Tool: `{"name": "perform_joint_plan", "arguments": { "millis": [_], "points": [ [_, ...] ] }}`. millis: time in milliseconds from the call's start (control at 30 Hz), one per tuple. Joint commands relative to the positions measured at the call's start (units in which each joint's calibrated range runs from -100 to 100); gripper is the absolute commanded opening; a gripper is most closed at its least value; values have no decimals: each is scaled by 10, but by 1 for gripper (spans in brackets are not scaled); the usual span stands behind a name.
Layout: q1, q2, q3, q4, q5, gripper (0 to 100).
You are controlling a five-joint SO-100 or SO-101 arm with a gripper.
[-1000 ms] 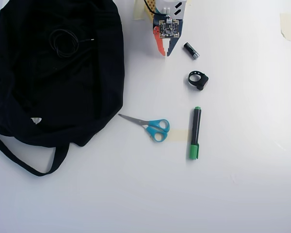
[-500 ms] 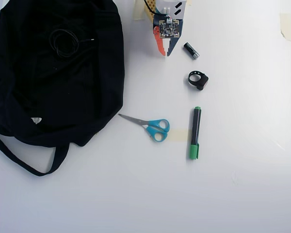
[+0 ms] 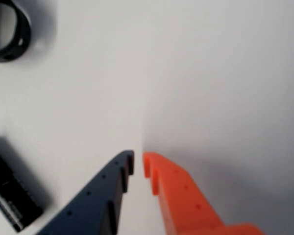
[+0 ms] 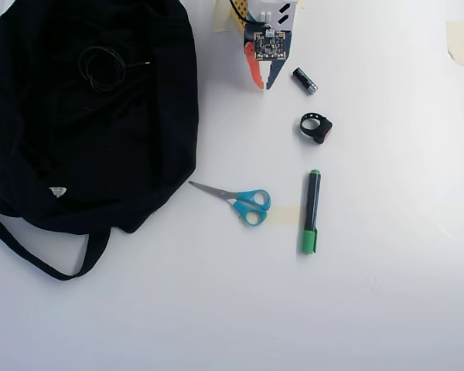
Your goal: Put the cable into the black bag
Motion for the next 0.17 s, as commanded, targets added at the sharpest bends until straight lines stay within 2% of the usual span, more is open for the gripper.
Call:
{"name": "perform_joint_plan", "arguments": {
  "millis": [0, 133],
  "points": [
    [-2, -7, 14, 22, -2, 2],
    [-2, -7, 14, 22, -2, 2]
  ]
}}
